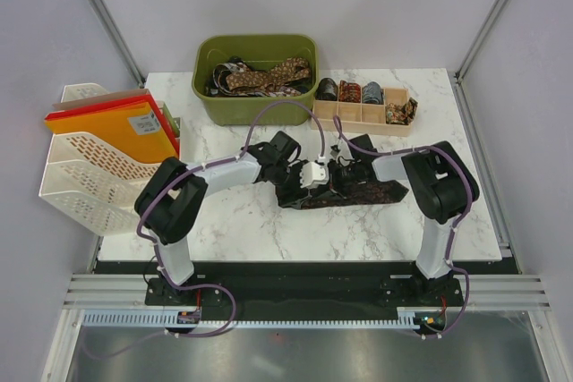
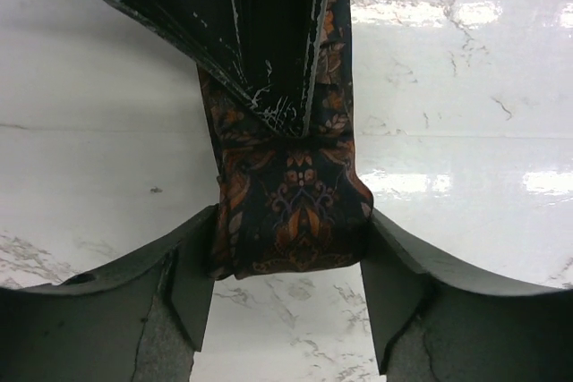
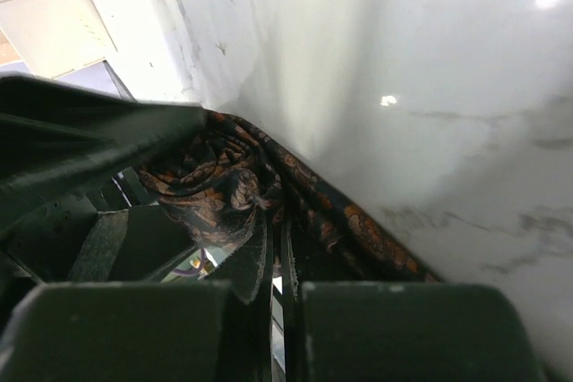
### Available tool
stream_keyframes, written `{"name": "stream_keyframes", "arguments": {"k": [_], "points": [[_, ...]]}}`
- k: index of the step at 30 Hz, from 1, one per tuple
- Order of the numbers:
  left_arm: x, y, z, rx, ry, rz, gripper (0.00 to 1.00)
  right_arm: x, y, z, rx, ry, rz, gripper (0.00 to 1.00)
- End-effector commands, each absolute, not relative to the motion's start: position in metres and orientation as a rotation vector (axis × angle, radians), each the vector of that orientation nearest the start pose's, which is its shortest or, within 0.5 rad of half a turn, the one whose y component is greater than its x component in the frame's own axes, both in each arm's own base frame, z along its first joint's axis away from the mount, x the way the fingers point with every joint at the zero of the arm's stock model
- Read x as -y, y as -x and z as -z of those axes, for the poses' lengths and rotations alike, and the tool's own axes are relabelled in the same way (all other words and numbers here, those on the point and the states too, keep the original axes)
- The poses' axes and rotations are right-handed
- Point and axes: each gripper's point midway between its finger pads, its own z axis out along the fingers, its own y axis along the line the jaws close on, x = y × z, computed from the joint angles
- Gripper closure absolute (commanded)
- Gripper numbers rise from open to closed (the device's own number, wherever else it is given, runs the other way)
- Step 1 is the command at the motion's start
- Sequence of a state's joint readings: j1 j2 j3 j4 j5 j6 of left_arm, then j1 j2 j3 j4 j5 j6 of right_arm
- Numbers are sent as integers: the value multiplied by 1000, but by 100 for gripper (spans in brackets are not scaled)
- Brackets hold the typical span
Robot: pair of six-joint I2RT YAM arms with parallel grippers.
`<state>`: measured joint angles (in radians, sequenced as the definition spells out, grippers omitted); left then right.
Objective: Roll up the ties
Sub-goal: Roll the tie at the center of the board.
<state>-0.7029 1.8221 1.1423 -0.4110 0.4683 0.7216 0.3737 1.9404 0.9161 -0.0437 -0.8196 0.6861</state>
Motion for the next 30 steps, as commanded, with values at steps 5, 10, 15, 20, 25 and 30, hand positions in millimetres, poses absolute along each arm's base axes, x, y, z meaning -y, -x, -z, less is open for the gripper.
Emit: {"name": "stream_keyframes", "arguments": {"k": [5, 10, 15, 20, 25, 30], "points": [[303, -263, -53, -1876, -1844, 647, 45, -275, -259, 29, -2891, -217, -1229, 100], [316, -264, -59, -1888, -1839, 674, 47, -286, -259, 26, -2867, -212, -1273, 100], [328, -269, -42, -1936, -1849, 667, 48, -287, -258, 22, -2850, -214, -1294, 100], [331, -266, -22, -1971, -1892, 639, 48, -291, -258, 16, -2826, -209, -1337, 98], [317, -254, -3, -2024, -1953, 630, 50, -293, -255, 9, -2818, -188, -1389, 94], [304, -246, 11, -2077, -1987, 593, 55, -297, -255, -3, -2797, -131, -1441, 89]]}}
